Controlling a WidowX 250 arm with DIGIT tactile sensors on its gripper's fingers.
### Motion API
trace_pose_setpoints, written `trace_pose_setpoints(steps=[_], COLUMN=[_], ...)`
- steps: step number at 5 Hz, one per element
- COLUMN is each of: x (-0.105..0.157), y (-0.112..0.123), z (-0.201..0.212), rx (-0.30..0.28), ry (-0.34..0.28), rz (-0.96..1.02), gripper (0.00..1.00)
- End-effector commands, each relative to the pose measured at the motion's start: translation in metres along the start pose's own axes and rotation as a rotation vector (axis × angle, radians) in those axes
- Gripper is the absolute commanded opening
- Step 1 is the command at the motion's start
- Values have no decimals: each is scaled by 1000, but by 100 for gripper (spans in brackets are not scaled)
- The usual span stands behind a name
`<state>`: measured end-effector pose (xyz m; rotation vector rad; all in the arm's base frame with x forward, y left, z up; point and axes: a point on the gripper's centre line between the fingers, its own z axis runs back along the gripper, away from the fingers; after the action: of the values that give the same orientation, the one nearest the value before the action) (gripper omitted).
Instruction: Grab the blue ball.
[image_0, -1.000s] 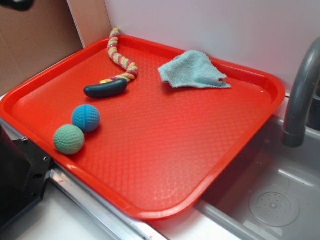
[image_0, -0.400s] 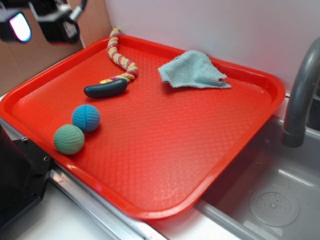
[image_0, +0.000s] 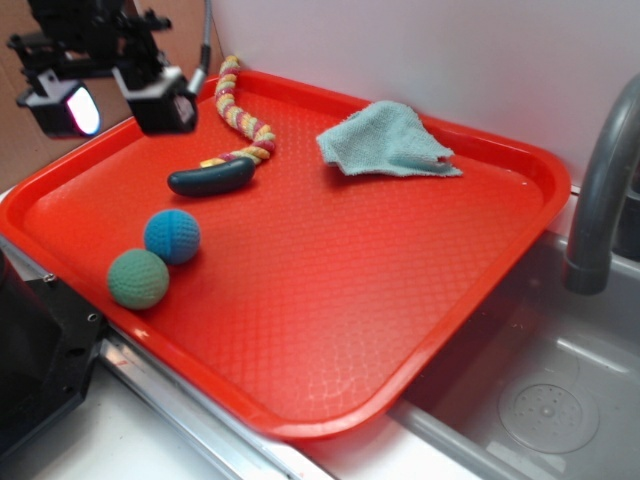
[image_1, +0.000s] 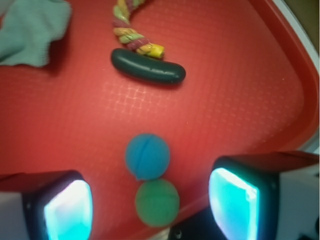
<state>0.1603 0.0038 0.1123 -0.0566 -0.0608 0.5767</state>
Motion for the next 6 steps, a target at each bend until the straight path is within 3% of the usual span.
trace_pose_setpoints(steps=[1,3,5,6], x=[12,10,6,4], y=[-2,2,-2,-3], z=[-38,-65,-82,-88], rx=[-29,-63,-55,-75], ry=[5,59,87,110], rz=[17,49,36,38], gripper=[100,100,100,72])
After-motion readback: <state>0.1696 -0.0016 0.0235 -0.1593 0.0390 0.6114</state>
